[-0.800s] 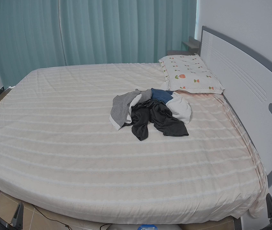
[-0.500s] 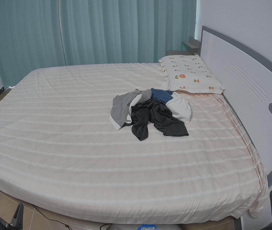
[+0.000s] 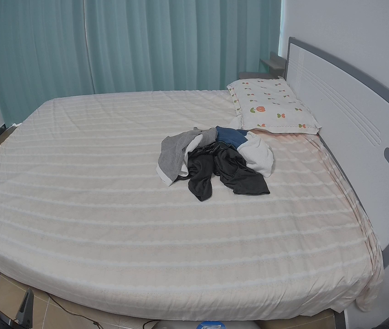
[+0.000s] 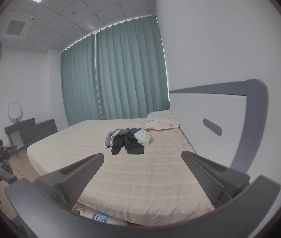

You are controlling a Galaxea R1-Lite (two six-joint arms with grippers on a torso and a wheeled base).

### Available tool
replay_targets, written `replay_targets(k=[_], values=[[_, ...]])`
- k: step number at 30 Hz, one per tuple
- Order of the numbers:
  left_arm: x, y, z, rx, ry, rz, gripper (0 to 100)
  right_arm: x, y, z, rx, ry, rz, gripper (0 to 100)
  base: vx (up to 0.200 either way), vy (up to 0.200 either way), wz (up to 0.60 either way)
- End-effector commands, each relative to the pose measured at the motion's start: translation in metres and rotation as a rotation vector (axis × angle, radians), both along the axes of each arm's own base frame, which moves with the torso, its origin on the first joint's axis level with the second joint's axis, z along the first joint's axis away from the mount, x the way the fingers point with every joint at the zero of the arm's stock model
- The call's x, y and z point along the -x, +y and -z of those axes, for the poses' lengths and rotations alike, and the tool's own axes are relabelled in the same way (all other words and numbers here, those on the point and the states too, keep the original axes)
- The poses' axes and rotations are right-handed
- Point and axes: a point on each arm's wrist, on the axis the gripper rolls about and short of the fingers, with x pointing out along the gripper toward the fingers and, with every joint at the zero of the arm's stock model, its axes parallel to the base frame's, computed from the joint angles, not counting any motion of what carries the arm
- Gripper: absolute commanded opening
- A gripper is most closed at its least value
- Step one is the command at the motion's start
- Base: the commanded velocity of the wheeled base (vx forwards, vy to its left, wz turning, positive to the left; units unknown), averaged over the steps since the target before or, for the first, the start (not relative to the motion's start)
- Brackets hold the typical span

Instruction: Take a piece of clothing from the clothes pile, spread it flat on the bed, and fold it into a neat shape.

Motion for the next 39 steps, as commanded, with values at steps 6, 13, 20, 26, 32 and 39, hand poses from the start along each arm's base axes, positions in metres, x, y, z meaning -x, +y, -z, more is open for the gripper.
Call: replay_targets(k=[6, 13, 20, 26, 32, 39], values=[[0.000, 0.000, 0.004, -0.004, 0.007, -0.003, 100, -0.293, 0.045, 0.066, -0.164, 0.463, 0.065, 100, 0.000, 0.000, 0.00], [0.000, 0.000, 0.004, -0.004, 0.007, -0.003, 100, -0.380, 0.077, 0.111, -0.215, 0.461, 0.136, 100, 0.000, 0.000, 0.00], [0.000, 0.000, 0.004, -0.004, 0.007, -0.005, 100, -0.431, 0.093, 0.154, -0.206, 0.447, 0.156, 100, 0.000, 0.000, 0.00], [0.000, 0.000, 0.004, -0.006, 0.007, -0.003, 100, -0.458, 0.098, 0.180, -0.215, 0.466, 0.164, 100, 0.000, 0.000, 0.00], [0.000, 0.000, 0.004, -0.006, 0.007, -0.005, 100, -0.476, 0.109, 0.196, -0.236, 0.503, 0.171, 100, 0.000, 0.000, 0.00], [0.000, 0.000, 0.004, -0.006, 0.007, -0.003, 100, -0.493, 0.113, 0.217, -0.259, 0.510, 0.218, 100, 0.000, 0.000, 0.00]])
